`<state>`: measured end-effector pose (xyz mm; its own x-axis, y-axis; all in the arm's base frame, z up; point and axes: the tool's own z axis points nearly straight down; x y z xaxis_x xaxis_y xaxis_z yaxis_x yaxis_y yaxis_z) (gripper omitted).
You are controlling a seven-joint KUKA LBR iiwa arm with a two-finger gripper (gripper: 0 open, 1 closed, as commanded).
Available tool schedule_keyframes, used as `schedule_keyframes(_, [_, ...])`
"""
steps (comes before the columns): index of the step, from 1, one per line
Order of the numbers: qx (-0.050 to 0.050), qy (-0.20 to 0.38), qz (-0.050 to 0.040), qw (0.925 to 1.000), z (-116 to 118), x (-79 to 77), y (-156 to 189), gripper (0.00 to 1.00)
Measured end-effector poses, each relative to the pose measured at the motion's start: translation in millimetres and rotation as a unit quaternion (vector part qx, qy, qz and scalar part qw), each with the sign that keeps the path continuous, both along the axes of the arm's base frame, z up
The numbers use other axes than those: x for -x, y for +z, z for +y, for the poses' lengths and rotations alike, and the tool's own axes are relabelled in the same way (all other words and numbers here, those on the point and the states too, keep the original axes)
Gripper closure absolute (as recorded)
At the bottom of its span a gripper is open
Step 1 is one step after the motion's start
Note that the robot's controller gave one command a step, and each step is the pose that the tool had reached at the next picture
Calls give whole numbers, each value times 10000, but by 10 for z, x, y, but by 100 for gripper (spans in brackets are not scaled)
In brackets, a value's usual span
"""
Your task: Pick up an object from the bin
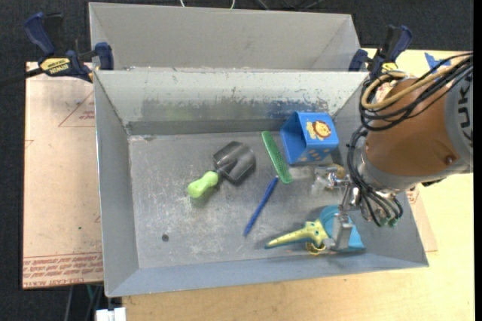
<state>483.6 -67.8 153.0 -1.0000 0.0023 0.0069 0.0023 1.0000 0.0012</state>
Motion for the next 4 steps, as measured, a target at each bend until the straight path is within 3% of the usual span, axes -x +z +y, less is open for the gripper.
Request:
schedule_keyframes(1, [4,10,-35,10000,2,-19,30,0])
schedule_keyframes(2, [-3,782,-53,9969,-135,-73,-142,0])
schedule_keyframes(3, [-9,1067,-30,9943,-257,-79,-145,0])
schedule_keyframes(4, [-1,-223,-43,9997,-323,-130,-169,0])
